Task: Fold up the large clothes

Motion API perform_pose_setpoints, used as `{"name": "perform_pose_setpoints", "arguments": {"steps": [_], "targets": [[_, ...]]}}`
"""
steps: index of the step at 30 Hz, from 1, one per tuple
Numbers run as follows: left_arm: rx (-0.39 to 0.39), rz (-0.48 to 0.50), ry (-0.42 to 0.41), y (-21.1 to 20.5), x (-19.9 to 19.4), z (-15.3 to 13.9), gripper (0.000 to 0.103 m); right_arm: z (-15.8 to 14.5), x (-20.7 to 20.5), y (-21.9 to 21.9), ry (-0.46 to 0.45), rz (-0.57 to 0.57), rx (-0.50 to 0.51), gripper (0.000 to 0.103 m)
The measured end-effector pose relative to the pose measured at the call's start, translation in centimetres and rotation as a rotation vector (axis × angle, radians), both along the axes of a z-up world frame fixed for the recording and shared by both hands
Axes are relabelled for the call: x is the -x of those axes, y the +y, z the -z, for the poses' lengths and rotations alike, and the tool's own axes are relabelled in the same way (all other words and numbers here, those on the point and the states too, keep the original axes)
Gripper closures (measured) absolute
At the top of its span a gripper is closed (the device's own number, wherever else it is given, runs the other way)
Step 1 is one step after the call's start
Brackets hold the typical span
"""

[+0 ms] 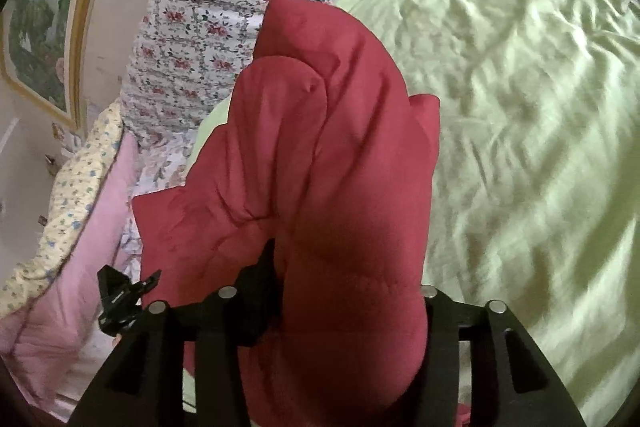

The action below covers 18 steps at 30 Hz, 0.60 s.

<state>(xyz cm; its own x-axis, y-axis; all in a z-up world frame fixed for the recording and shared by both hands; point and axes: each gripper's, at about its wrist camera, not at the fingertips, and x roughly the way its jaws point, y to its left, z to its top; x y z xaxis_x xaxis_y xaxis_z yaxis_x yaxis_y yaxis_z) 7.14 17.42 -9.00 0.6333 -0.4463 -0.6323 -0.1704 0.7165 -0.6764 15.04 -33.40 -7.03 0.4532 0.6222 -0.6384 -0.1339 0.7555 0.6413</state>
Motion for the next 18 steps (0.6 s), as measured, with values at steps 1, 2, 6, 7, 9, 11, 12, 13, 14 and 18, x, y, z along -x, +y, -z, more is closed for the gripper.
{"name": "perform_pose_setpoints", "arguments": {"steps": [1, 2, 6, 7, 9, 11, 12, 13, 14, 18], "targets": [[-0.016, -0.006, -0.002, -0.2, 0.0, -0.1, 0.044, 0.1, 0.0, 0.0, -0.001, 0.003, 0.004, 0.052], [-0.032, -0.012, -0.003, -0.3, -0.1, -0.2, 0.040, 0.2, 0.1, -0.1, -0.003, 0.006, 0.006, 0.052], [-0.135, -0.050, 0.015, -0.7, 0.1, -0.6, 0.024, 0.1, 0.4, -0.1, -0.010, 0.015, 0.028, 0.045], [-0.152, -0.050, 0.008, -0.8, 0.2, -0.8, 0.024, 0.0, 0.4, 0.0, -0.010, 0.017, 0.040, 0.041], [-0.185, -0.051, 0.002, -0.9, 0.5, -1.3, 0.024, -0.3, 0.4, 0.1, -0.005, 0.023, 0.069, 0.036], [-0.218, -0.062, -0.001, -0.8, 0.8, -1.8, 0.022, -0.8, 0.5, 0.2, -0.017, 0.034, 0.112, 0.030], [-0.231, -0.071, -0.004, -0.7, 1.0, -1.9, 0.021, -1.2, 0.6, 0.2, -0.029, 0.041, 0.136, 0.028], [-0.252, -0.085, -0.007, -0.7, 1.2, -2.2, 0.020, -1.5, 0.8, 0.2, -0.041, 0.049, 0.157, 0.024], [-0.267, -0.094, -0.010, -0.8, 1.3, -2.4, 0.019, -1.9, 1.0, 0.1, -0.055, 0.060, 0.184, 0.020], [-0.298, -0.112, -0.020, -0.3, 1.7, -3.1, 0.019, -2.7, 1.2, 0.1, -0.083, 0.071, 0.243, 0.016]]}}
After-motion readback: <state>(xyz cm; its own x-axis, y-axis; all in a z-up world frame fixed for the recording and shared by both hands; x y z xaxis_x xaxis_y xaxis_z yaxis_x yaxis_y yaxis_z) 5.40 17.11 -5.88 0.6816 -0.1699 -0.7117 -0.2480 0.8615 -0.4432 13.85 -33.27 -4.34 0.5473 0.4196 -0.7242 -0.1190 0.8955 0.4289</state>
